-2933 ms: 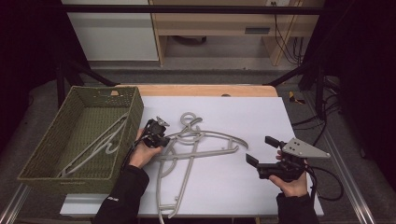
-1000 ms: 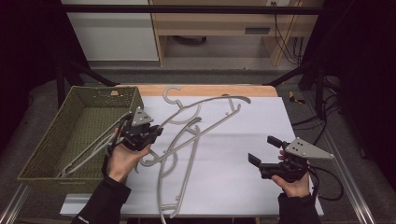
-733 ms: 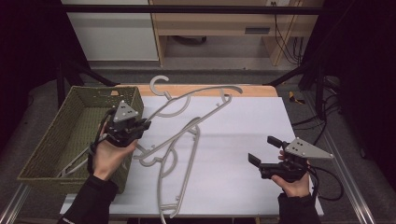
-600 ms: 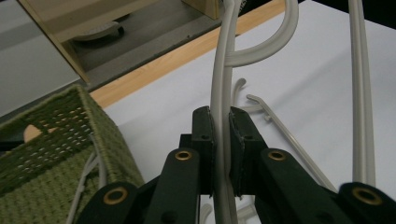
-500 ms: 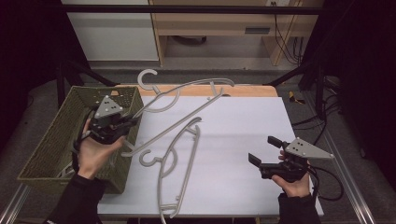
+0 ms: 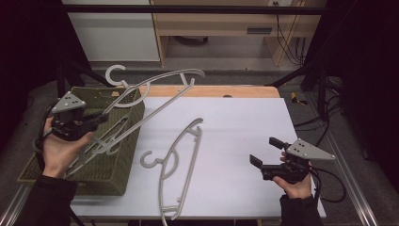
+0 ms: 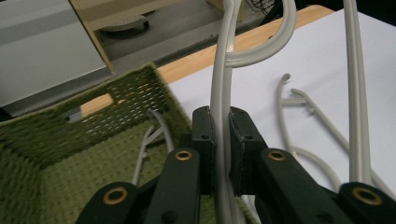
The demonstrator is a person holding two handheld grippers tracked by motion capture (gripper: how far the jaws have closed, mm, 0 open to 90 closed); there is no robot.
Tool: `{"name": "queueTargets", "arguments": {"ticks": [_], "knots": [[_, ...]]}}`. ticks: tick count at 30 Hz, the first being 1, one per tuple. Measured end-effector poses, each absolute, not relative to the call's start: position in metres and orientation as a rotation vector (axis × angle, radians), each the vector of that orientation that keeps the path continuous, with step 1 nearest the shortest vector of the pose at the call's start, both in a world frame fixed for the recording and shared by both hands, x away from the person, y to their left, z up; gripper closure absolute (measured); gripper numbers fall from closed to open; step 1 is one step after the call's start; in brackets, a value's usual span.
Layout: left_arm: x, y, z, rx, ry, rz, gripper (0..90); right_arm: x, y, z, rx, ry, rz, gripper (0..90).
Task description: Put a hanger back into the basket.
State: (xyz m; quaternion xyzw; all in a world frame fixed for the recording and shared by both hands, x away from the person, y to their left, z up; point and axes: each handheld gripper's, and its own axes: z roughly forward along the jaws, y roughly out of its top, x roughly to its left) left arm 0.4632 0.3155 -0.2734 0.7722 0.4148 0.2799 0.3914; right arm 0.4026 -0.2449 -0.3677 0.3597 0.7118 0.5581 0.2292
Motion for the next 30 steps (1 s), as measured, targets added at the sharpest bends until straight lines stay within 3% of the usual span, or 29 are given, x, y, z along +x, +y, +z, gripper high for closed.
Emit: {"name": "queueTargets", "arguments": {"ticks": [30], "knots": [[0.472, 0.432, -0.314, 1.939, 1.258, 0.821, 82.0, 0.406, -0.242, -0.371, 0.995, 1.98, 1.521, 6.2]]}}
